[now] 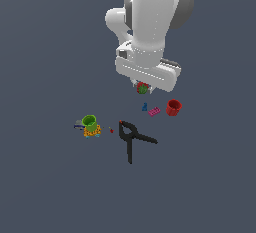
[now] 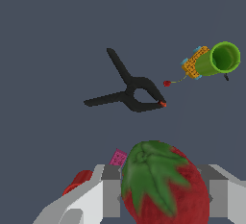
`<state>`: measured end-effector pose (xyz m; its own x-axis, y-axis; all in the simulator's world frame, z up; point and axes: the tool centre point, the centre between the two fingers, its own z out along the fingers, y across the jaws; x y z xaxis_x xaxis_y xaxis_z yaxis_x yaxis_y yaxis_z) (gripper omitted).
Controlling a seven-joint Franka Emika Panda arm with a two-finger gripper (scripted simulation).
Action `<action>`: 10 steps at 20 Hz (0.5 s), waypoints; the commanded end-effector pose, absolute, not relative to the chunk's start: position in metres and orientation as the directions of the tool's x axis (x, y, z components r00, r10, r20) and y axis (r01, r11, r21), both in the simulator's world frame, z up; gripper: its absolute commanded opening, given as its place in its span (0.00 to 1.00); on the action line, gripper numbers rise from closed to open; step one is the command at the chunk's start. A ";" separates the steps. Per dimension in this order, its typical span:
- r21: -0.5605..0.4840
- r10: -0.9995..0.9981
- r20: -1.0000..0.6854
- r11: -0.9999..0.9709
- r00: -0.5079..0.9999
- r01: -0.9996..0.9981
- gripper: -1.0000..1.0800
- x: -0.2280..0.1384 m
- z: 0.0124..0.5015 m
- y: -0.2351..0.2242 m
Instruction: Pick up a designated object from a clutter of objects.
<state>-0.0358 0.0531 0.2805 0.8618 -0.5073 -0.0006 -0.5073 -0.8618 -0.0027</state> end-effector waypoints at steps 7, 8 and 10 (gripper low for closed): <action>-0.001 -0.508 -0.001 -0.862 0.862 -0.508 0.00 -0.037 0.337 0.027; -0.001 -0.508 -0.001 -0.862 0.862 -0.508 0.00 -0.037 0.342 0.026; 0.000 -0.508 0.000 -0.861 0.861 -0.508 0.00 -0.037 0.348 0.023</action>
